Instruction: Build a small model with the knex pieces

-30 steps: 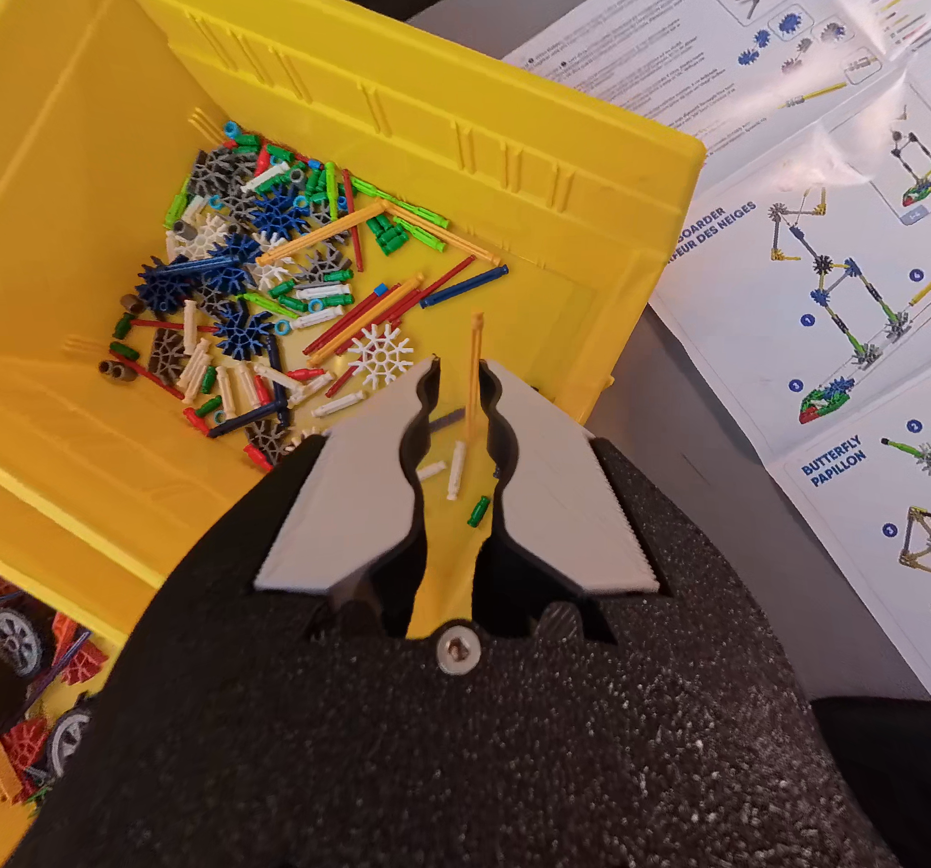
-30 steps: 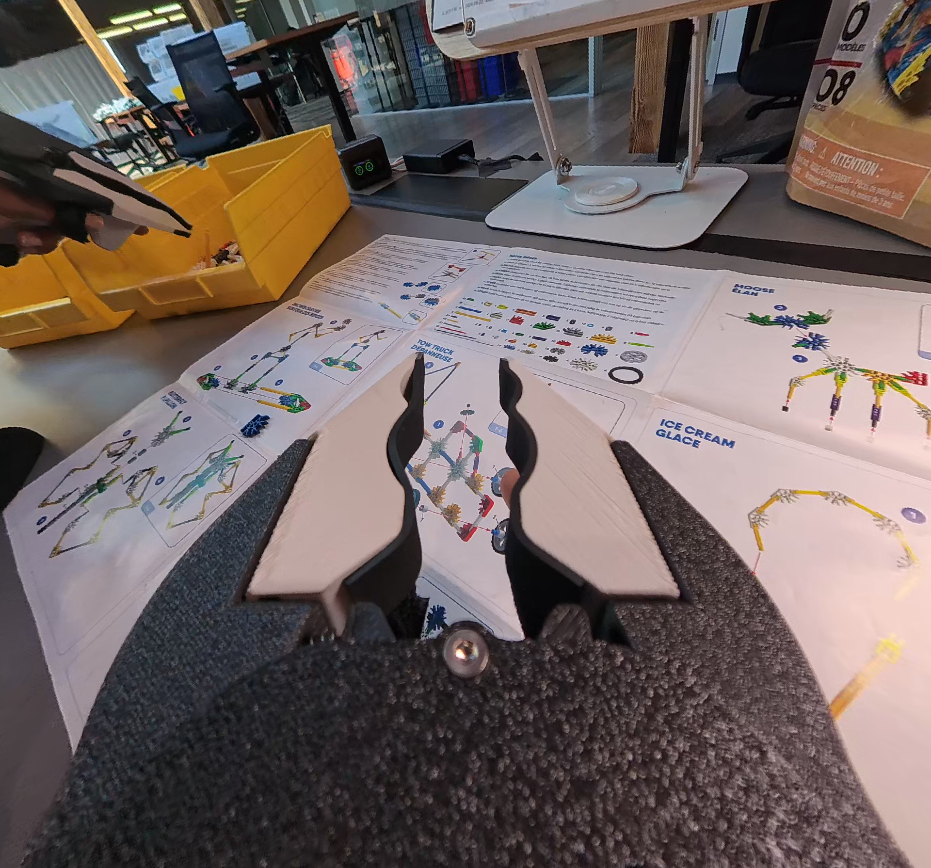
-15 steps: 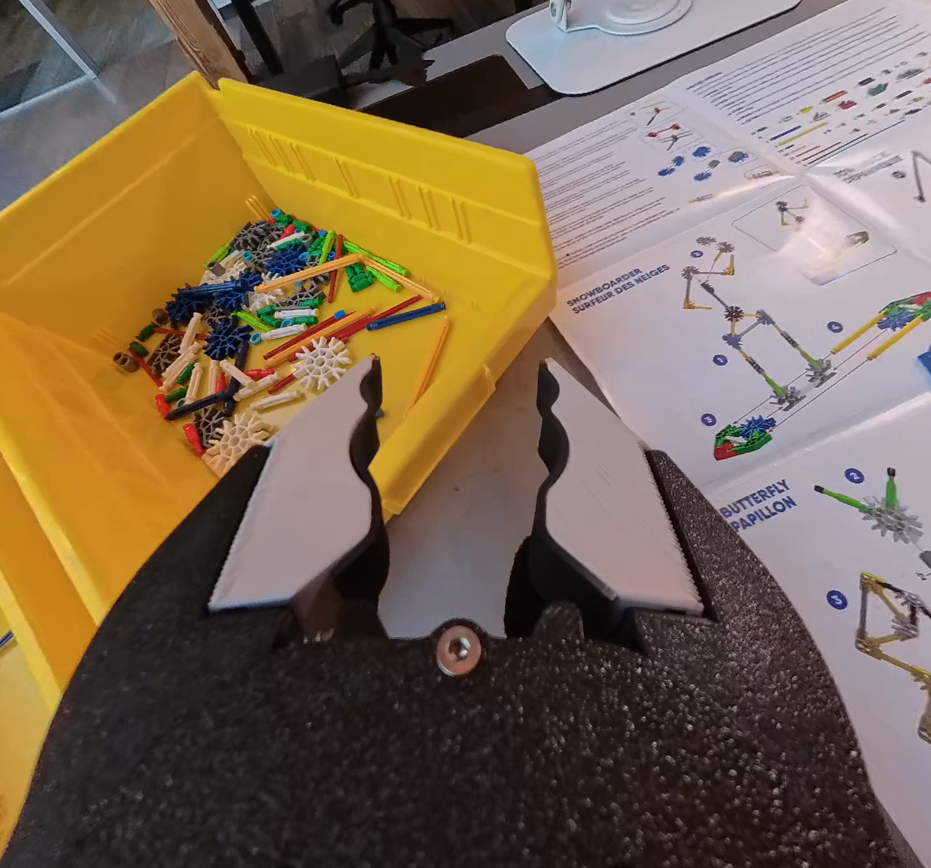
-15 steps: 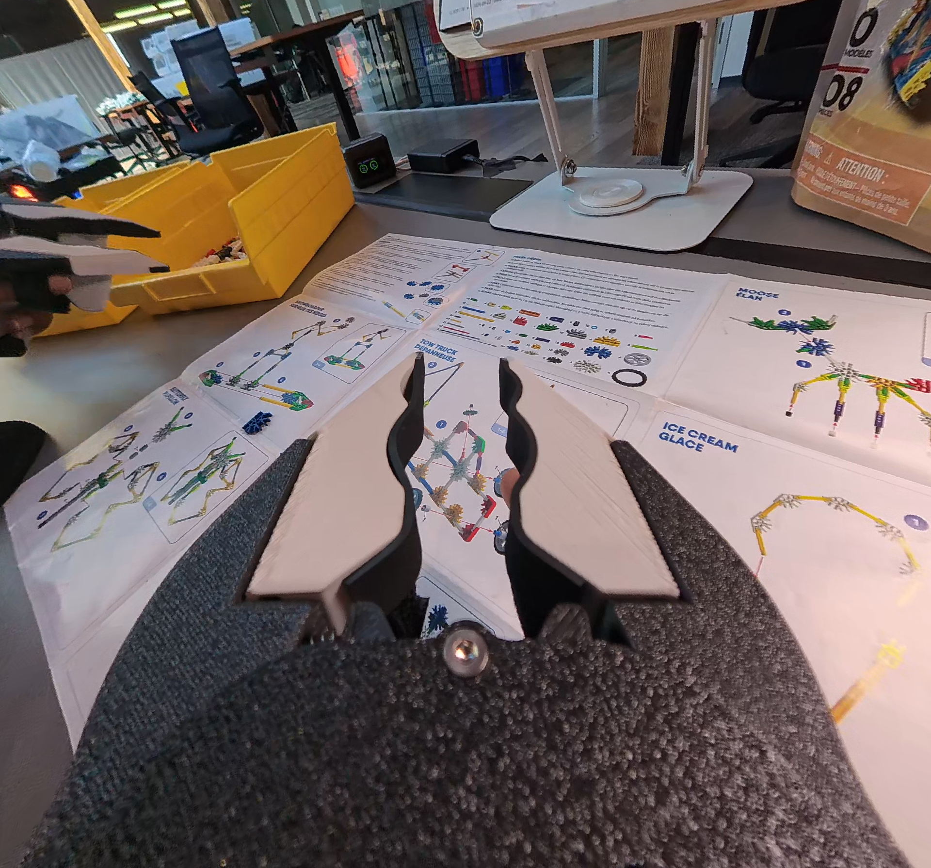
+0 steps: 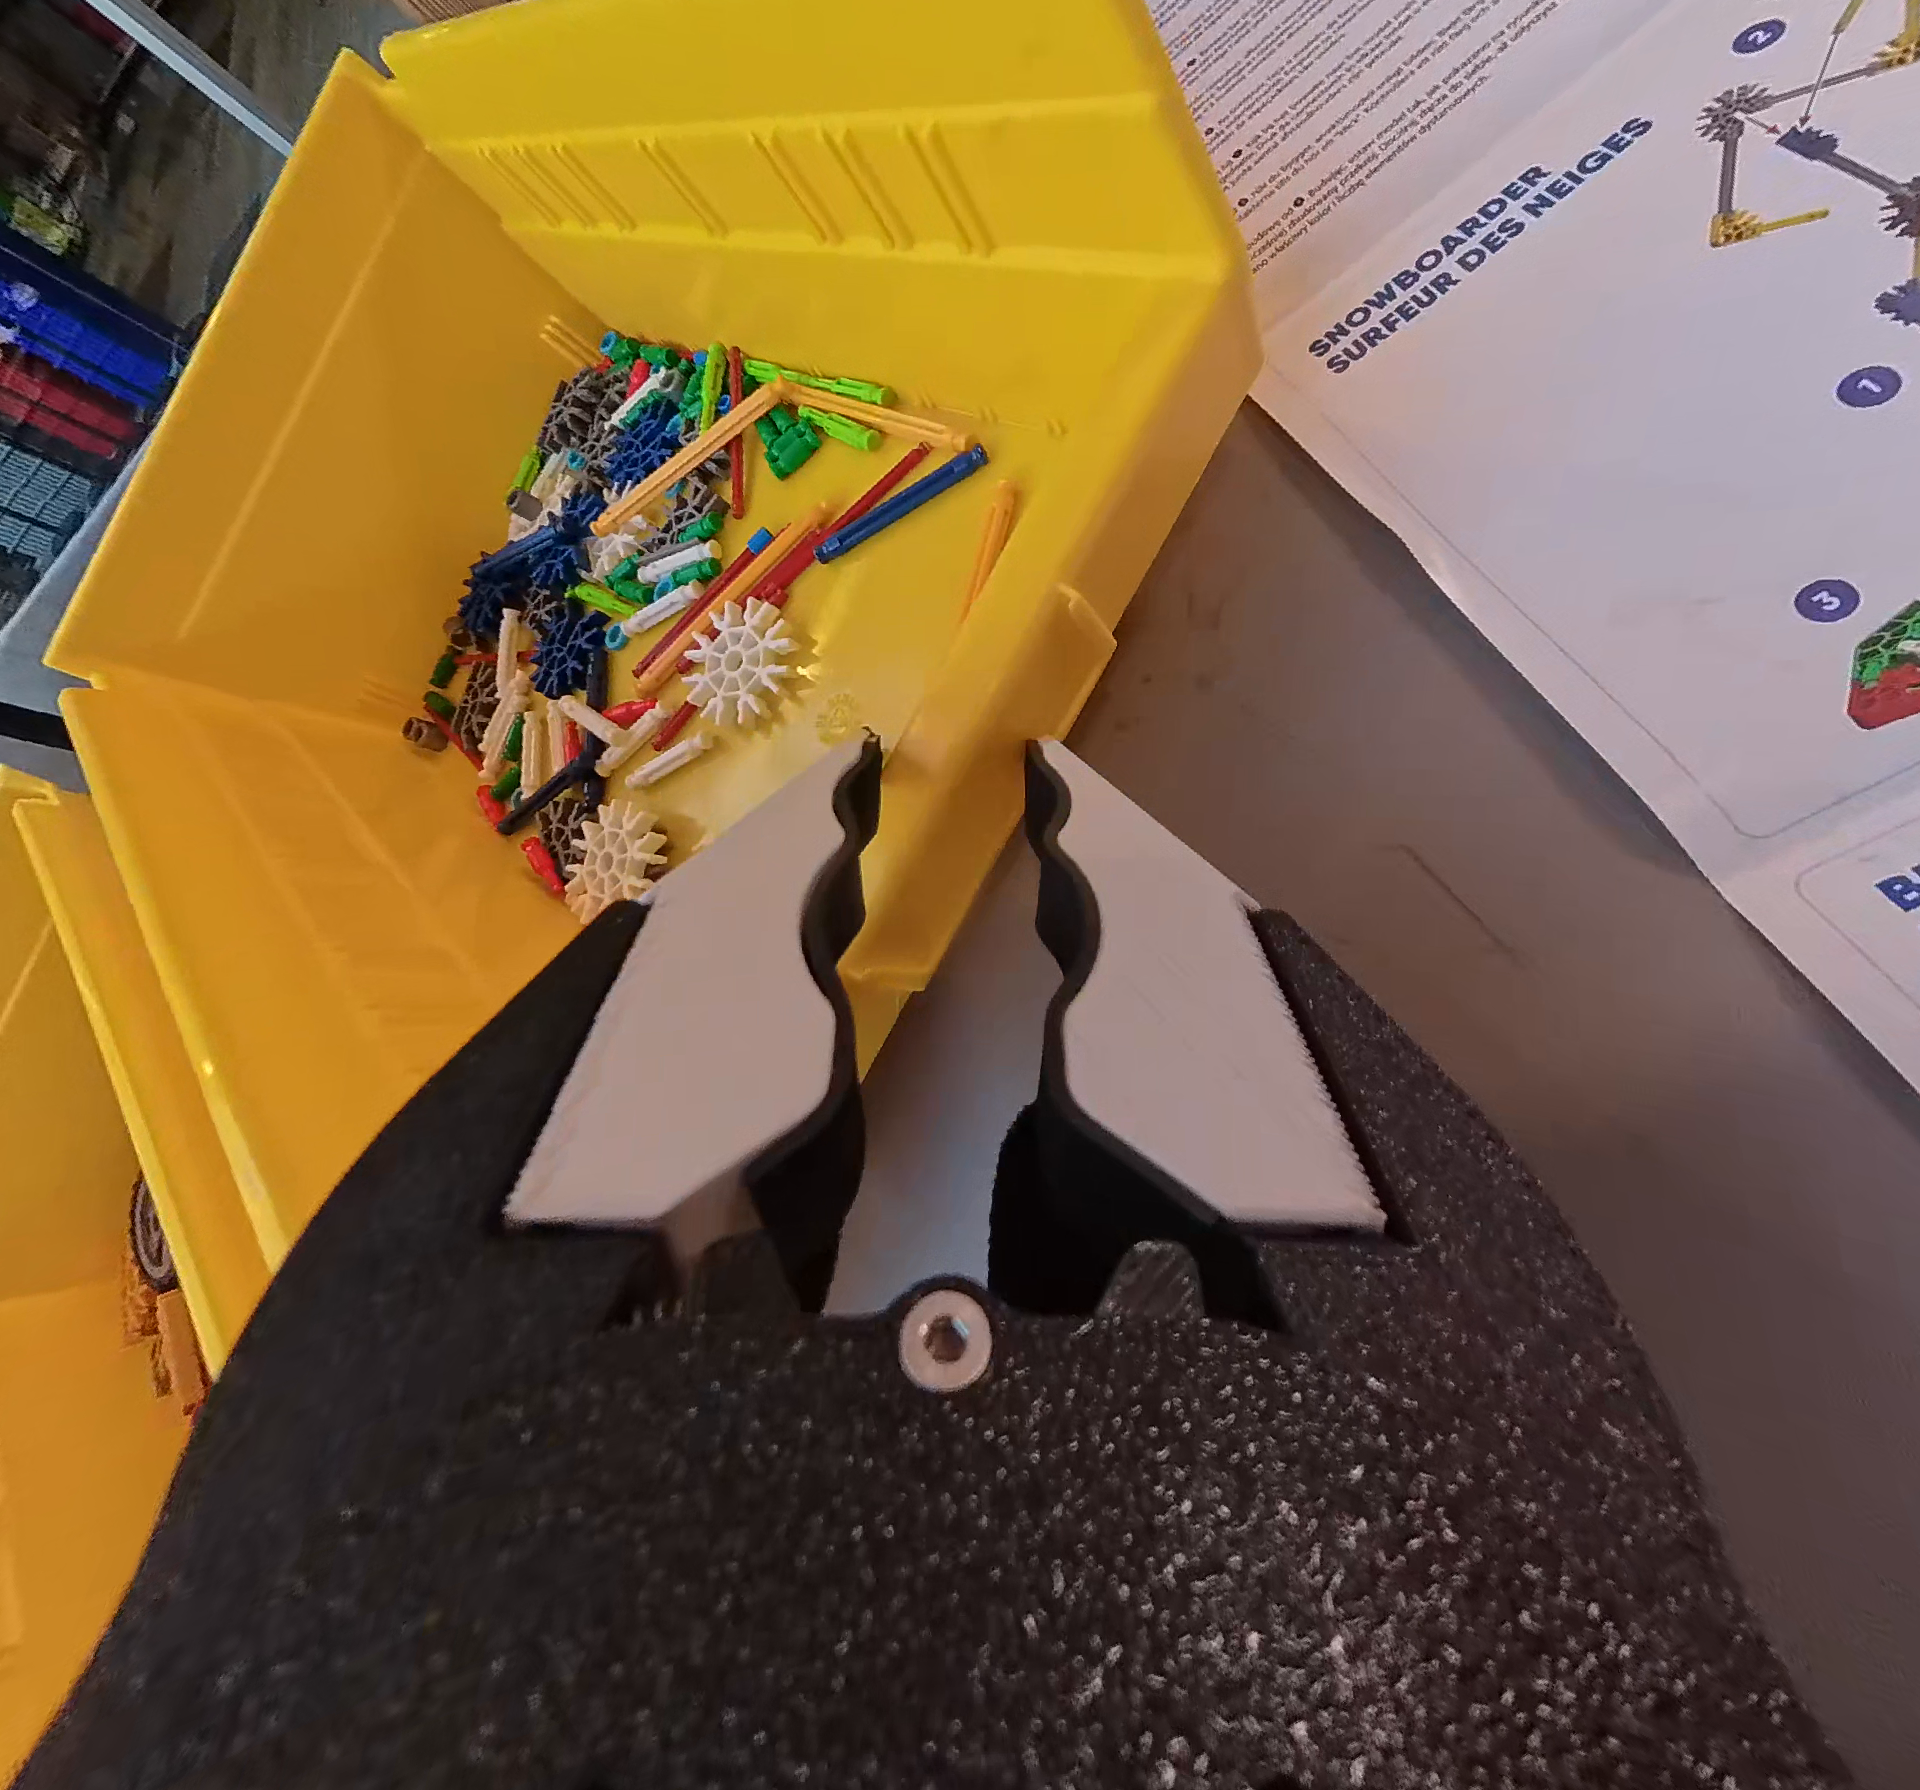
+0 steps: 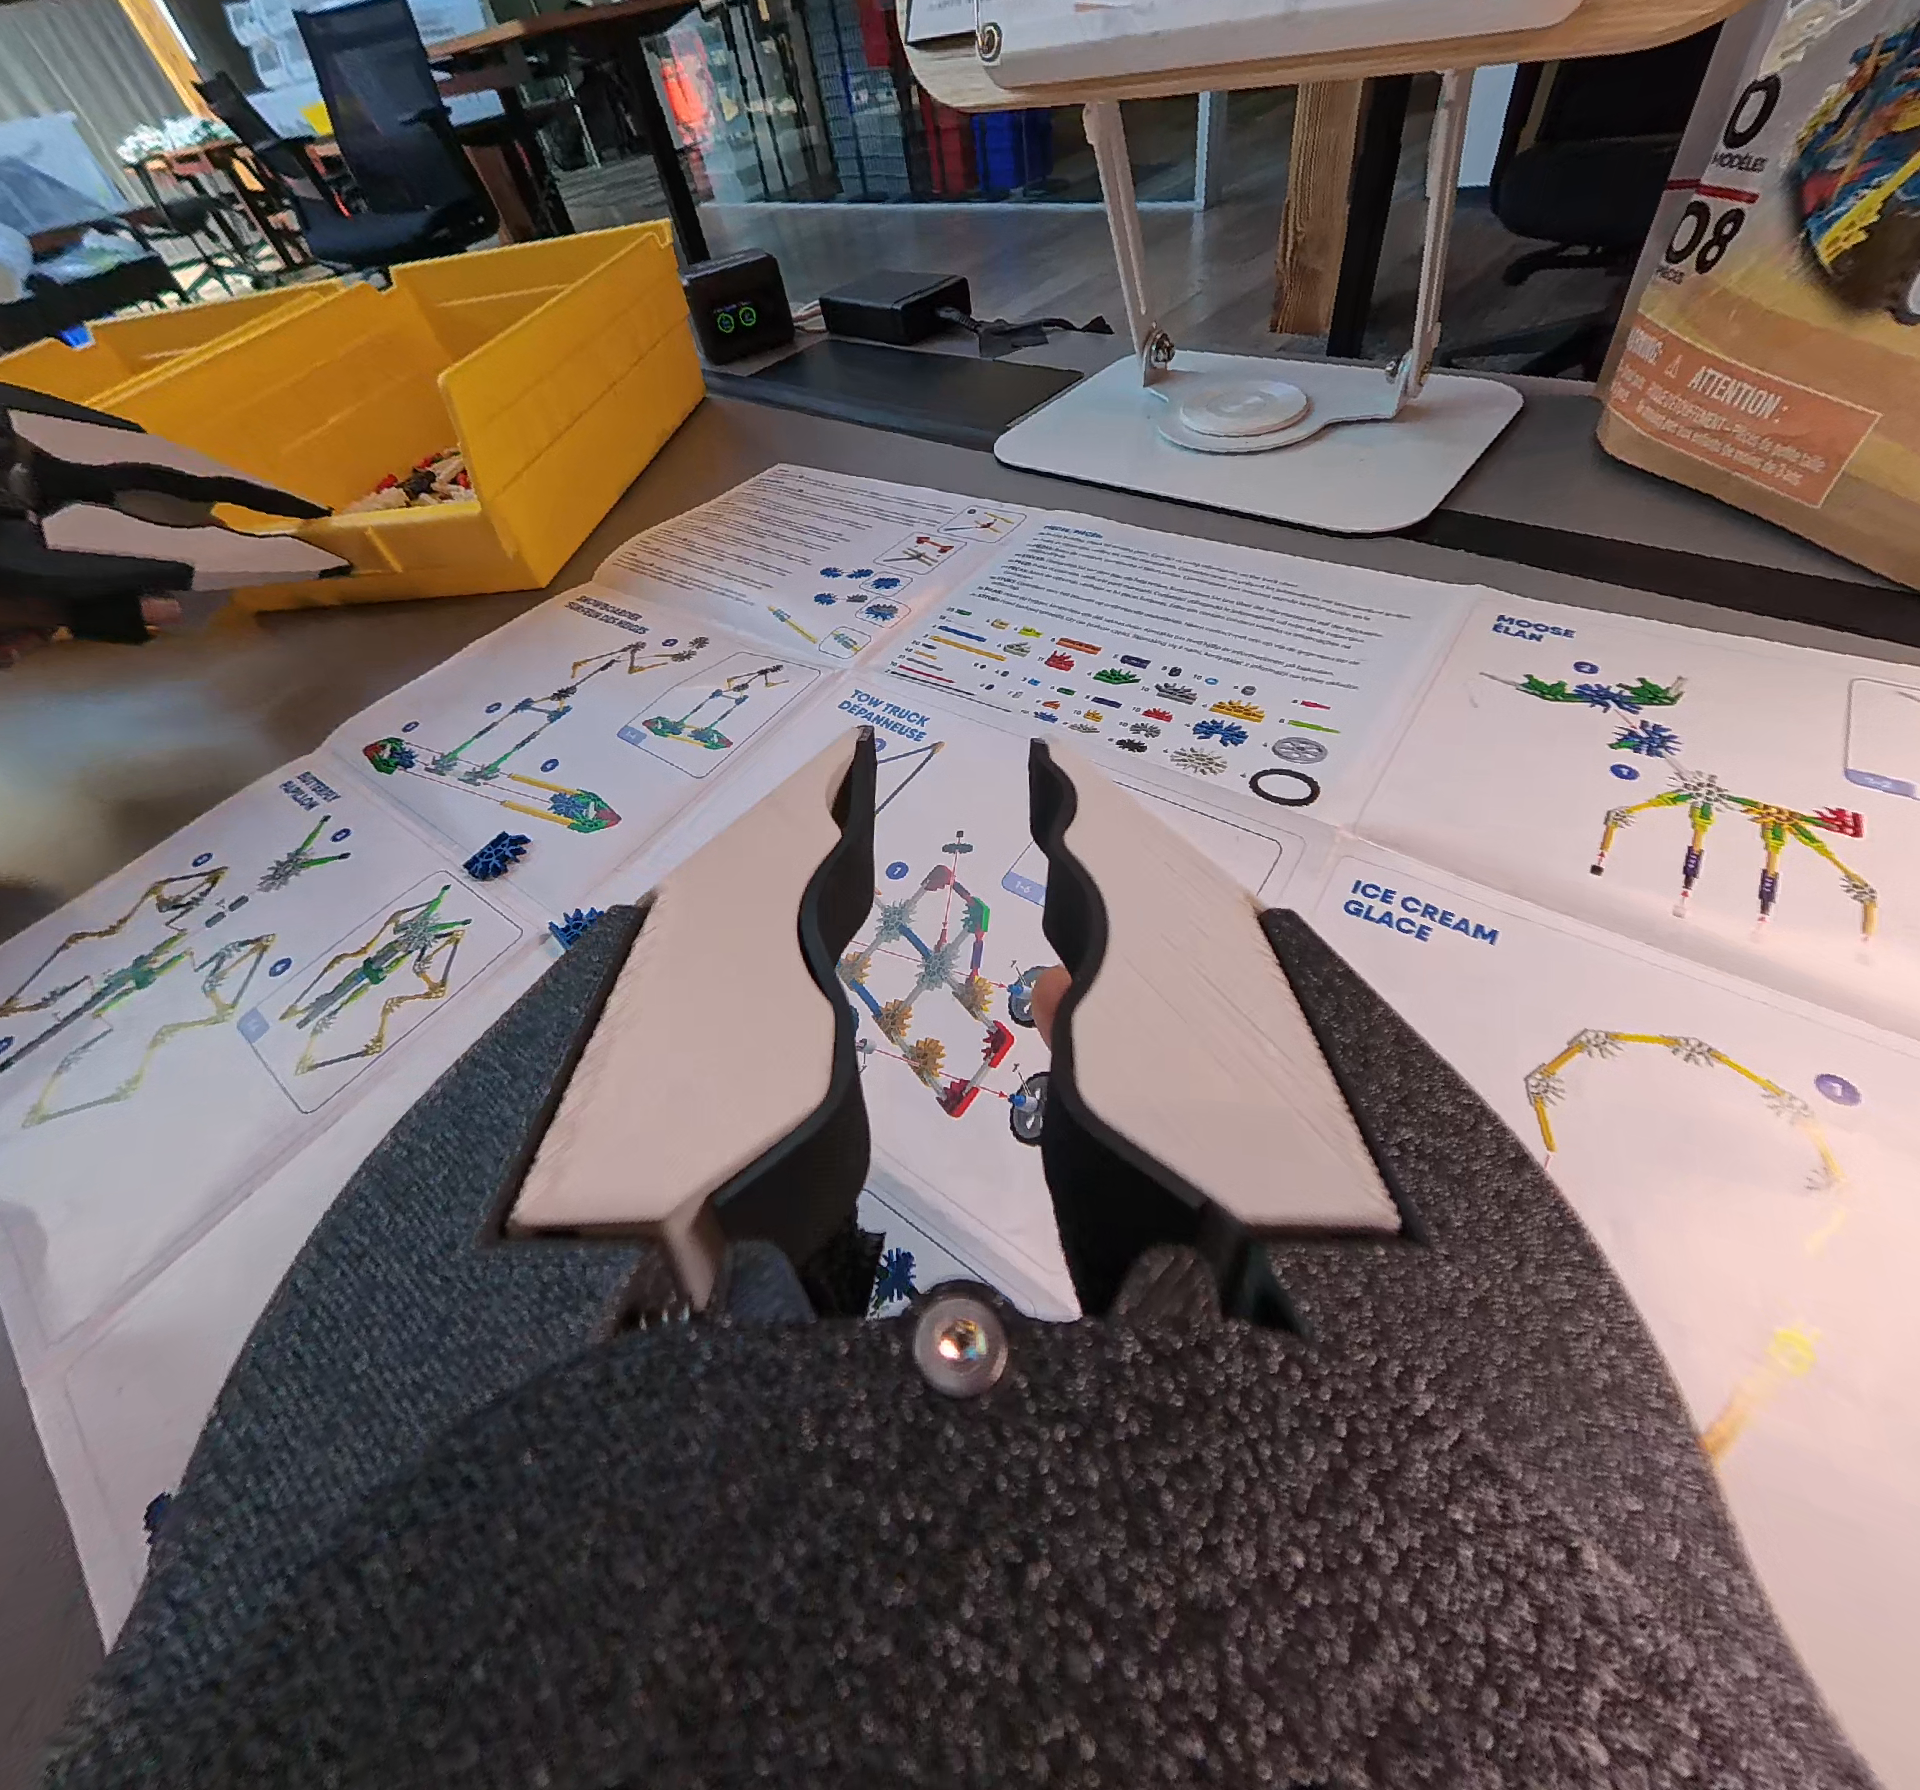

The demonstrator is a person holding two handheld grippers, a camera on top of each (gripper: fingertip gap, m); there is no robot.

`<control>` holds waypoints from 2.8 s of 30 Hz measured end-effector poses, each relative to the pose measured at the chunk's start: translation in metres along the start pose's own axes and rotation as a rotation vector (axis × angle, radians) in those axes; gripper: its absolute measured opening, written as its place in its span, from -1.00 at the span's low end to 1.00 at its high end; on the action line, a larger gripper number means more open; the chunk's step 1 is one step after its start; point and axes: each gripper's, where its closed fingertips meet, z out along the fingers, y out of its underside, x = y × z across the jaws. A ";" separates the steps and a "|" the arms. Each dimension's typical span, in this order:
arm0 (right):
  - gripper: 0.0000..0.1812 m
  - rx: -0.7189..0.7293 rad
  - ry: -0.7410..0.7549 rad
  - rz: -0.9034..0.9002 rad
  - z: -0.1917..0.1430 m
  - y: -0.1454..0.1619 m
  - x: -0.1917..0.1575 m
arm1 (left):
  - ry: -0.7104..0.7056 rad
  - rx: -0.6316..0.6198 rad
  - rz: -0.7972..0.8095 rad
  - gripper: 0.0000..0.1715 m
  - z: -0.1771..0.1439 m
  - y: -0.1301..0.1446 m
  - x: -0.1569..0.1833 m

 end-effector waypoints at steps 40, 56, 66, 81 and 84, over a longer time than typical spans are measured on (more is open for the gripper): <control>-0.69 0.006 -0.060 0.081 -0.003 0.002 0.001 | 0.582 0.156 -0.227 -0.71 -0.004 -0.078 0.126; -0.68 0.000 -0.093 0.121 -0.003 0.003 0.001 | 0.607 0.108 -0.134 -0.98 0.003 -0.054 0.145; -0.68 -0.002 -0.098 0.147 -0.002 0.004 0.003 | 0.603 0.113 -0.099 -1.00 0.003 -0.054 0.146; -0.67 -0.001 -0.102 0.143 -0.003 0.004 0.002 | 0.604 0.114 -0.101 -1.00 0.003 -0.054 0.146; -0.67 -0.003 -0.103 0.142 -0.002 0.004 0.002 | 0.604 0.114 -0.102 -1.00 0.003 -0.054 0.146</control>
